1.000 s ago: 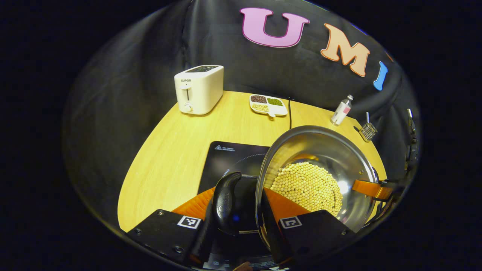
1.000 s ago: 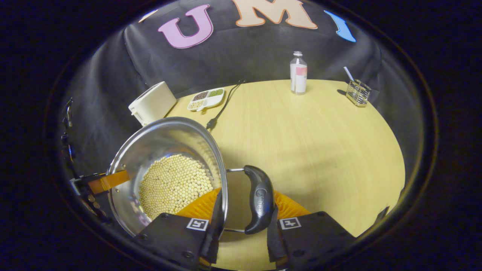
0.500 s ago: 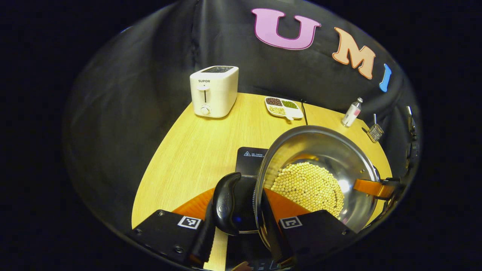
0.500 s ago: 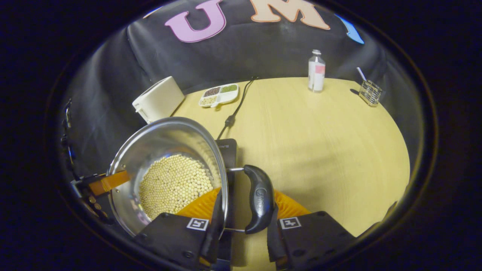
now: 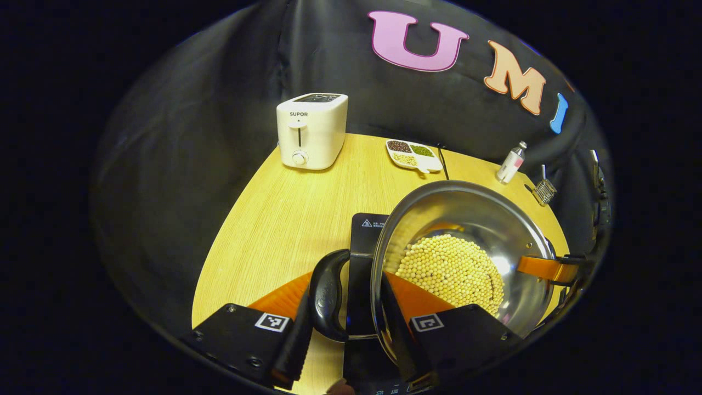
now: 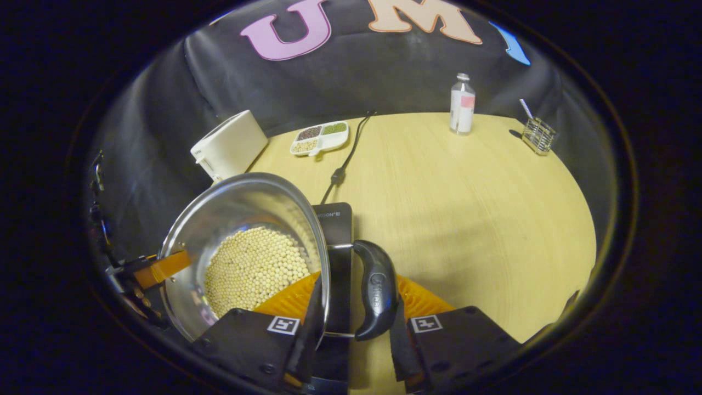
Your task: First push the handle of the pot to place it horizontally, then grasp the pot with both hands and set it on the induction cooktop.
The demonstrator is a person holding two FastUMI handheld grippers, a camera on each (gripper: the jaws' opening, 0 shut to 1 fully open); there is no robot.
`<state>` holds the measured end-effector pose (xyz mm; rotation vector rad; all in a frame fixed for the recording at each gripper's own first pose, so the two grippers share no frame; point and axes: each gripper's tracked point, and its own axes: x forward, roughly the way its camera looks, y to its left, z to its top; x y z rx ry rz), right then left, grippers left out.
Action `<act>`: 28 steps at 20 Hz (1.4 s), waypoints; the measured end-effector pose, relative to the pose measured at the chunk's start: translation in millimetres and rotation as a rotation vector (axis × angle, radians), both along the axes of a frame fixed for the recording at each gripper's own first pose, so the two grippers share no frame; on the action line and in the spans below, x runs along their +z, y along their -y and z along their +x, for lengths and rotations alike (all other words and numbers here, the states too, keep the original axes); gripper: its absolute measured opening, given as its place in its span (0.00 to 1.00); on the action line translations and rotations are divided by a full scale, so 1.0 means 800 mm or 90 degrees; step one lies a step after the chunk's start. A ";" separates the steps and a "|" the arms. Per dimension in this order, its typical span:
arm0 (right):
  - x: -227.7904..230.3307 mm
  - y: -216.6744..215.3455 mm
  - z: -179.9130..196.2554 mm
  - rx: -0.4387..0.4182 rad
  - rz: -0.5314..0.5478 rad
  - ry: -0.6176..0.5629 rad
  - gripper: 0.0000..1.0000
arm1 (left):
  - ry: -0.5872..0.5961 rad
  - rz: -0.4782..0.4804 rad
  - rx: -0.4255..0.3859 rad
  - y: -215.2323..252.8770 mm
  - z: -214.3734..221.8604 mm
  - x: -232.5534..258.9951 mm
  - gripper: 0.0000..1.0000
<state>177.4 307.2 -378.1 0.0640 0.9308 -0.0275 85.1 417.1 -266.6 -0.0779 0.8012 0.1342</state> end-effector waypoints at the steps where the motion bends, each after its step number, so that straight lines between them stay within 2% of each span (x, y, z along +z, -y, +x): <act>1: 0.000 0.000 0.000 0.005 -0.002 0.000 0.55 | 0.002 0.001 -0.003 0.000 0.000 0.000 0.67; 4: -0.006 -0.004 -0.002 0.019 -0.008 -0.008 0.60 | 0.012 0.007 -0.012 -0.001 0.001 0.001 0.70; 8: -0.012 -0.014 -0.004 0.038 -0.009 -0.008 0.86 | 0.027 0.034 -0.028 -0.002 0.009 0.003 0.74; 9: -0.012 -0.014 -0.004 0.038 -0.009 -0.007 0.84 | 0.033 0.040 -0.031 -0.002 0.011 0.006 0.74; 11: -0.011 -0.012 -0.002 0.031 -0.005 -0.006 0.88 | 0.047 0.045 -0.031 -0.003 0.013 0.011 0.78; 12: -0.009 -0.009 0.001 0.027 -0.005 -0.003 0.90 | 0.047 0.043 -0.029 -0.004 0.013 0.011 0.86; 13: -0.006 -0.008 0.003 0.024 -0.002 0.002 0.94 | 0.041 0.043 -0.024 -0.004 0.010 0.008 0.89; 14: -0.005 -0.007 0.005 0.021 -0.002 0.005 0.96 | 0.032 0.039 -0.020 -0.005 0.008 0.005 0.97; 17: -0.001 -0.005 0.007 0.028 -0.003 0.012 0.98 | 0.037 0.046 0.003 -0.015 0.009 0.007 0.98; 19: 0.001 -0.005 0.008 0.031 -0.001 0.017 0.98 | 0.051 0.053 0.000 -0.017 0.011 0.014 0.98; 20: 0.002 -0.005 0.009 0.031 0.000 0.019 0.95 | 0.057 0.058 -0.003 -0.017 0.014 0.017 0.99; 22: 0.004 -0.005 0.009 0.033 0.000 0.022 0.98 | 0.062 0.069 -0.008 -0.015 0.018 0.022 0.98; 23: 0.005 -0.006 0.010 0.033 0.000 0.024 0.95 | 0.067 0.077 -0.009 -0.017 0.019 0.025 0.98; 26: 0.013 -0.001 0.015 0.039 -0.016 0.040 0.98 | 0.084 0.086 -0.020 -0.011 0.025 0.037 0.98; 27: 0.018 0.001 0.018 0.044 -0.023 0.049 0.94 | 0.090 0.089 -0.025 -0.007 0.026 0.043 0.98; 28: 0.024 0.002 0.020 0.047 -0.023 0.056 0.98 | 0.093 0.094 -0.026 -0.007 0.026 0.047 0.98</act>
